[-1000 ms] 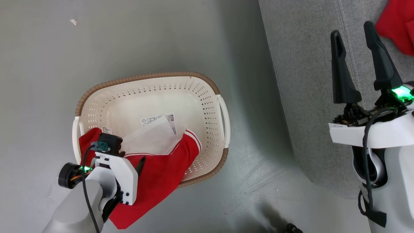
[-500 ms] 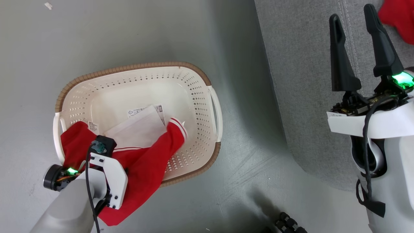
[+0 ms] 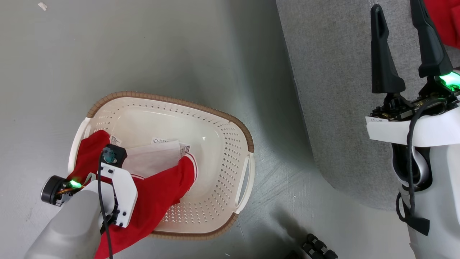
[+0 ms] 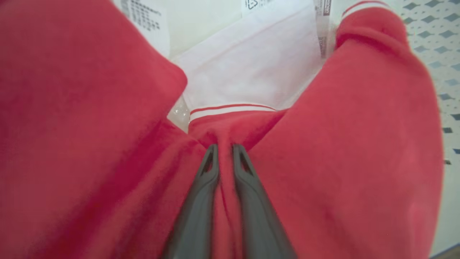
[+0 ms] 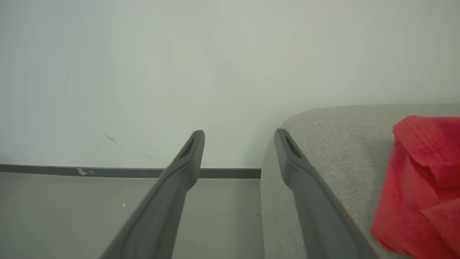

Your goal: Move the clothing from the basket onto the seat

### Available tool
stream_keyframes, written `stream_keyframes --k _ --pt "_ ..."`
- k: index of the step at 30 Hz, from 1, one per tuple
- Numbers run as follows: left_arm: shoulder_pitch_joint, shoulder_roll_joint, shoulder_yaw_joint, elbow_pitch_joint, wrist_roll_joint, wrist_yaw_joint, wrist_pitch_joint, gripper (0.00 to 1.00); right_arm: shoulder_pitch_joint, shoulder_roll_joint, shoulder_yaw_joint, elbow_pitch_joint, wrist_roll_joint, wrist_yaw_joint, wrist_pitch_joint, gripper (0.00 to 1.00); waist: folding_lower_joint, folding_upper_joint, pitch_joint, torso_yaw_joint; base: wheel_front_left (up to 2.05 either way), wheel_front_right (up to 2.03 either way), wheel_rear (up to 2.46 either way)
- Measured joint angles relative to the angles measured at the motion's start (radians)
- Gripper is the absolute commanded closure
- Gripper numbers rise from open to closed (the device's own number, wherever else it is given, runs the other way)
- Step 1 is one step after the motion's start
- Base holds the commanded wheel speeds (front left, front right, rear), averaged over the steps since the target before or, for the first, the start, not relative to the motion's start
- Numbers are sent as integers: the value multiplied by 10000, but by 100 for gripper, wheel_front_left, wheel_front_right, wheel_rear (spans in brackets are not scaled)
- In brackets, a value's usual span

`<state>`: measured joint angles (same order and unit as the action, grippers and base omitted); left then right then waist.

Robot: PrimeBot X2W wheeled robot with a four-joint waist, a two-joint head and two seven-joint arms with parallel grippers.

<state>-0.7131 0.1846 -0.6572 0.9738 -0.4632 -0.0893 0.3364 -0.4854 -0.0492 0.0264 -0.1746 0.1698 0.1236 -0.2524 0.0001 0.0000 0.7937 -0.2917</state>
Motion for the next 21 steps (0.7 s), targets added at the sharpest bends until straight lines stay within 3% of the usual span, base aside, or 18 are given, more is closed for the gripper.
stream_keyframes --k 21 --pt "-71 -554 -12 -295 -374 -291 -401 100 -159 4 -163 230 244 0 -33 0 0 0 -442 145 0 0 0"
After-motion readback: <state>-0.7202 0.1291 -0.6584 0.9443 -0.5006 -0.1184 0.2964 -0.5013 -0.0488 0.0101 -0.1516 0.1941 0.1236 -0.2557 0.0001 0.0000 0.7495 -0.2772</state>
